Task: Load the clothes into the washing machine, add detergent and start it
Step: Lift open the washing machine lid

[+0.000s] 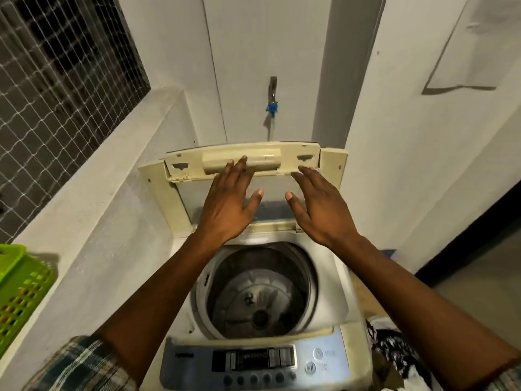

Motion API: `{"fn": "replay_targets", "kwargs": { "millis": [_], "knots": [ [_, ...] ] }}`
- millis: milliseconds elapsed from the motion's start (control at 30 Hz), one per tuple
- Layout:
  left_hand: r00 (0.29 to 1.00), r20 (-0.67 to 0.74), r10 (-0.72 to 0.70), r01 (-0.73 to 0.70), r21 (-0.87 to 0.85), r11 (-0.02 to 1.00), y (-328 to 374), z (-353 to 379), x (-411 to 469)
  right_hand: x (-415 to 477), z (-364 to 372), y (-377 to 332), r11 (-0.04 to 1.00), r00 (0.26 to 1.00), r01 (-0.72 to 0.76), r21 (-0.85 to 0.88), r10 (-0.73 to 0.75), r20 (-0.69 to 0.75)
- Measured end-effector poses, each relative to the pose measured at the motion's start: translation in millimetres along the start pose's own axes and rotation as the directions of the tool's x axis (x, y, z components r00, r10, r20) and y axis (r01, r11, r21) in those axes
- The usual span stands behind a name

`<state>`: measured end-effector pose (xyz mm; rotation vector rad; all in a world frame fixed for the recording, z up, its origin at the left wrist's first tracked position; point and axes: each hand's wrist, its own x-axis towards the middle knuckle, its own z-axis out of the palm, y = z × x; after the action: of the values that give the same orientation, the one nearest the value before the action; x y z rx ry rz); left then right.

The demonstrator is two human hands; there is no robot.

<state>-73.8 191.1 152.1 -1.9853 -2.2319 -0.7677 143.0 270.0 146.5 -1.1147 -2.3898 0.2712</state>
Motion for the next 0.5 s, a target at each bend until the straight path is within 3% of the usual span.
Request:
{"fn": "replay_targets", "kwargs": {
  "millis": [267,500],
  "knots": [
    [0.984,0.178,-0.002,0.035,-0.187,0.982,67.2,60.3,-103.6,-145.8,4.1,30.3,0.977,0.976,-0.204,0.053,0.199,0.089],
    [0.915,0.398,0.060,0.080,-0.327,0.942,161.8,127.5,-171.2,-261.5,-10.5,91.3,0.907,0.908,-0.407,0.106,0.390,0.153]
  ]
}}
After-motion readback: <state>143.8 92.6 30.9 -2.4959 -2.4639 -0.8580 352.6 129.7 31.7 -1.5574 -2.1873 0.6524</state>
